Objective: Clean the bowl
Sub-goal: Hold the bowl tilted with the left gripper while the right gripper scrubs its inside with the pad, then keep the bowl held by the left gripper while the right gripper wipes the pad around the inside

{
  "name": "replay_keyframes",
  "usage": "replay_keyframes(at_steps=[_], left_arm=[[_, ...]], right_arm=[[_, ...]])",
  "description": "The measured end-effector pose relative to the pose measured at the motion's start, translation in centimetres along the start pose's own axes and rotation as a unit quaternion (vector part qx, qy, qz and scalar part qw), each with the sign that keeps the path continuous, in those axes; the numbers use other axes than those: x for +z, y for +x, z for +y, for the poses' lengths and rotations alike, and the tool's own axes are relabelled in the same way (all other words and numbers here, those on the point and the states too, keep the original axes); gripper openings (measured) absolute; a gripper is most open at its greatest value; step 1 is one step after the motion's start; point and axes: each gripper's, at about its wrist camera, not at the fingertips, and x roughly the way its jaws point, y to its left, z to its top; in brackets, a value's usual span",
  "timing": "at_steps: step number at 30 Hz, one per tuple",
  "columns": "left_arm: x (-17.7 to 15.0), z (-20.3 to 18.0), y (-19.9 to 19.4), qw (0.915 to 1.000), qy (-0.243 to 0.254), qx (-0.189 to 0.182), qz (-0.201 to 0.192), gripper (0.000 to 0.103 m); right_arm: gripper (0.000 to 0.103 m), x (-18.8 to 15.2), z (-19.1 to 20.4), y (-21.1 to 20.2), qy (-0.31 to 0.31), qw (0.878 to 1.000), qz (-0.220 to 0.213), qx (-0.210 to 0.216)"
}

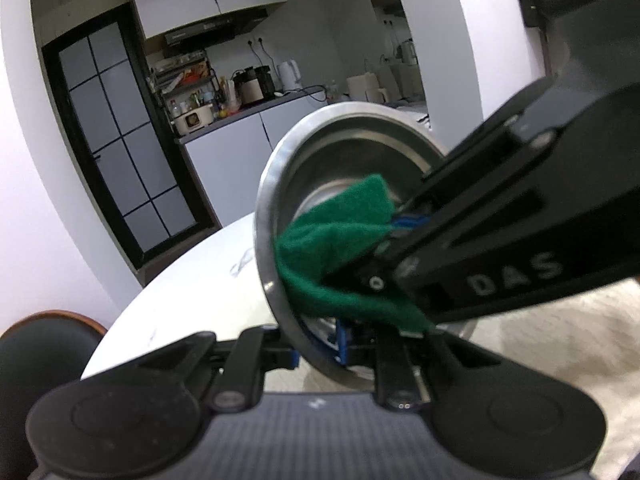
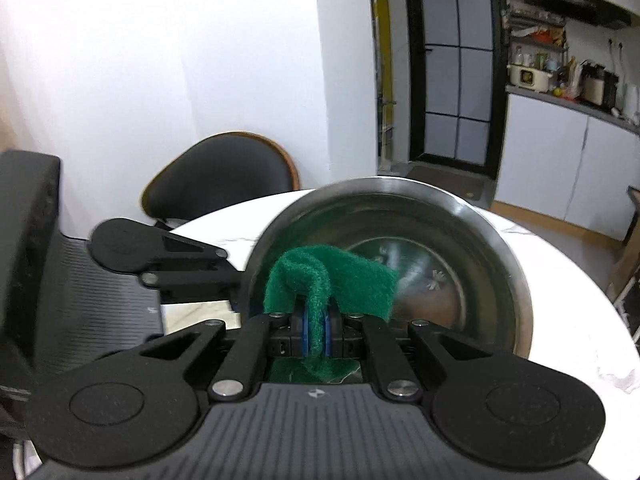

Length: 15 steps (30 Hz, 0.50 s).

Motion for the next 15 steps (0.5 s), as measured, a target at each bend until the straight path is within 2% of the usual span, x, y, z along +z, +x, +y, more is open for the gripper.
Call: replay_keyframes(at_steps=[4,8,13,15], left_arm=[[0.3,-1.0,-0.6,1.0,0.0,-0.001,0.0,0.019],[0.6,-2.6,-2.0,1.0,0.009,0.0,-0.004,0.02],[0.8,-2.2,-1.0,0.9998,0.018,0.004,-0.005,0.02],[0.6,-2.8,-1.7,0.9998,0.02,0.004,-0.007,0.02]], right_arm=[[0.008,0.3,0.0,-0.2,-0.008,1.0,0.006,0.014],[0.008,0.0,-0.7,0.1,0.003,1.0,0.008,0.01],[0.008,-0.7,-1.3,0.6,0.028,1.0,0.008,0.005],[0.008,-0.9,-1.3,0.8,0.033,0.999,0.007,0.001]])
